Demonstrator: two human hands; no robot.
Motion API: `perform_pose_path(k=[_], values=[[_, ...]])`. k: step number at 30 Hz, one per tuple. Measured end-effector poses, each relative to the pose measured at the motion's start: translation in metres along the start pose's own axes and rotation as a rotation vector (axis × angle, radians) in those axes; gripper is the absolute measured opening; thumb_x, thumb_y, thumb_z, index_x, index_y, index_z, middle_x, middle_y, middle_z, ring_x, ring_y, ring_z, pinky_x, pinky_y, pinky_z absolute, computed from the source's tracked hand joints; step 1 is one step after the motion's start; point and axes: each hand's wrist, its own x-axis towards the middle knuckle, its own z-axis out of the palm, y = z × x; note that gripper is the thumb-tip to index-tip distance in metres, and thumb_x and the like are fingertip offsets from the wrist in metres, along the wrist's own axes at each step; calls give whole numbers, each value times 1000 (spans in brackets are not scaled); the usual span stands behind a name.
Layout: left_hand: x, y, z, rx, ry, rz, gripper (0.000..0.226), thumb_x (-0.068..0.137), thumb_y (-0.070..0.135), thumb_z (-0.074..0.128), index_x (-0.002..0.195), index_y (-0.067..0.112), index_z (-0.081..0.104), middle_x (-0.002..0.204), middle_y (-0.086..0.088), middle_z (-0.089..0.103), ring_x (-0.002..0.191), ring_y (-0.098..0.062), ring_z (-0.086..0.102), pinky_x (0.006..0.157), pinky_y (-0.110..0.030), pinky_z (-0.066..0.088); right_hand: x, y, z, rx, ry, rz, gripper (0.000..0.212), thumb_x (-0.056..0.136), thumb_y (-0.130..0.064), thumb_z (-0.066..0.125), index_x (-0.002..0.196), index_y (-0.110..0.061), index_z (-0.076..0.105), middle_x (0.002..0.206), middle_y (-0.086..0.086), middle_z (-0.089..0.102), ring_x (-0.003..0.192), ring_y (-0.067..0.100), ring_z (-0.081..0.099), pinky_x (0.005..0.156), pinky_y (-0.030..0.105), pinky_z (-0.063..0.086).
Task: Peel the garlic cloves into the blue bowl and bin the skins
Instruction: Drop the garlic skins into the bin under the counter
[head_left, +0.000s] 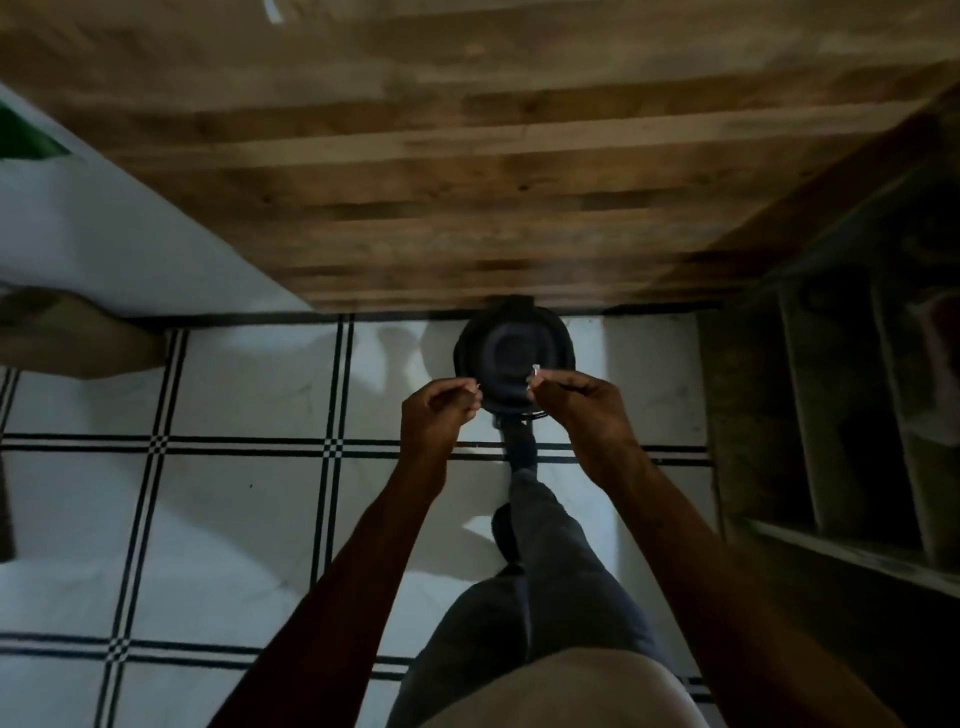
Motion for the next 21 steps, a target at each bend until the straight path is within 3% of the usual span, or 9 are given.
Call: perform_pose_path(k=[2, 5, 7, 9, 12, 16, 17, 20, 21], values=[[17, -5, 2, 19, 7, -29, 13, 94, 4, 74, 106, 8, 76, 98, -8, 78, 93, -20, 75, 79, -21, 59, 18, 7, 9, -24, -3, 35, 26, 91, -26, 81, 112, -10, 78, 108, 8, 79, 104, 23, 75, 97, 40, 61], [46, -17, 8, 49, 16, -97, 11, 90, 5, 76, 93, 16, 78, 95, -15, 78, 94, -28, 74, 87, -35, 61, 47, 20, 20, -30, -6, 93, 30, 89, -25, 83, 114, -11, 76, 108, 6, 77, 102, 15, 74, 86, 26, 61], [67, -31, 12, 31, 27, -150, 14, 89, 3, 77, 86, 17, 78, 92, -18, 78, 87, -29, 73, 88, -40, 59, 67, 30, 25, -13, -17, 95, 13, 92, -13, 79, 104, -11, 76, 98, 3, 76, 86, 0, 74, 72, 13, 56], [93, -47, 18, 7, 44, -190, 15, 89, 2, 77, 81, 15, 79, 87, -18, 77, 80, -26, 71, 85, -38, 60, 93, 45, 29, 11, -29, 107, 10, 92, -1, 75, 101, -5, 76, 91, -3, 75, 76, -7, 72, 66, 9, 53], [135, -80, 28, -30, 57, -248, 3, 89, 5, 80, 87, 8, 80, 80, -13, 78, 72, -18, 71, 74, -27, 62, 141, 71, 34, 64, -13, 169, 22, 87, 9, 75, 108, 4, 76, 84, -2, 78, 76, 3, 75, 69, 13, 57], [201, -129, 40, 12, 61, -280, 11, 93, 11, 77, 83, 7, 80, 74, -10, 74, 67, -15, 66, 68, -26, 56, 211, 112, 46, 140, 47, 256, 23, 85, 18, 70, 85, -5, 74, 82, 9, 75, 89, 32, 70, 91, 39, 61], [220, -140, 43, 31, 65, -292, 14, 94, 11, 76, 81, 6, 78, 72, -8, 73, 66, -13, 65, 65, -25, 54, 229, 120, 48, 162, 61, 279, 23, 84, 17, 71, 83, -6, 73, 81, 9, 74, 87, 32, 70, 91, 43, 59], [274, -168, 56, 63, 51, -312, 18, 95, 11, 75, 79, 3, 73, 69, -4, 70, 64, -11, 62, 63, -23, 51, 283, 154, 51, 186, 54, 320, 22, 75, 10, 80, 84, -8, 70, 68, -4, 75, 67, 12, 73, 76, 32, 61], [285, -167, 60, 82, 36, -305, 15, 94, 9, 75, 80, 5, 73, 70, -3, 70, 65, -11, 63, 62, -22, 51, 292, 157, 53, 220, 38, 335, 19, 83, 11, 74, 89, -6, 69, 71, -4, 76, 67, 10, 74, 76, 32, 62]])
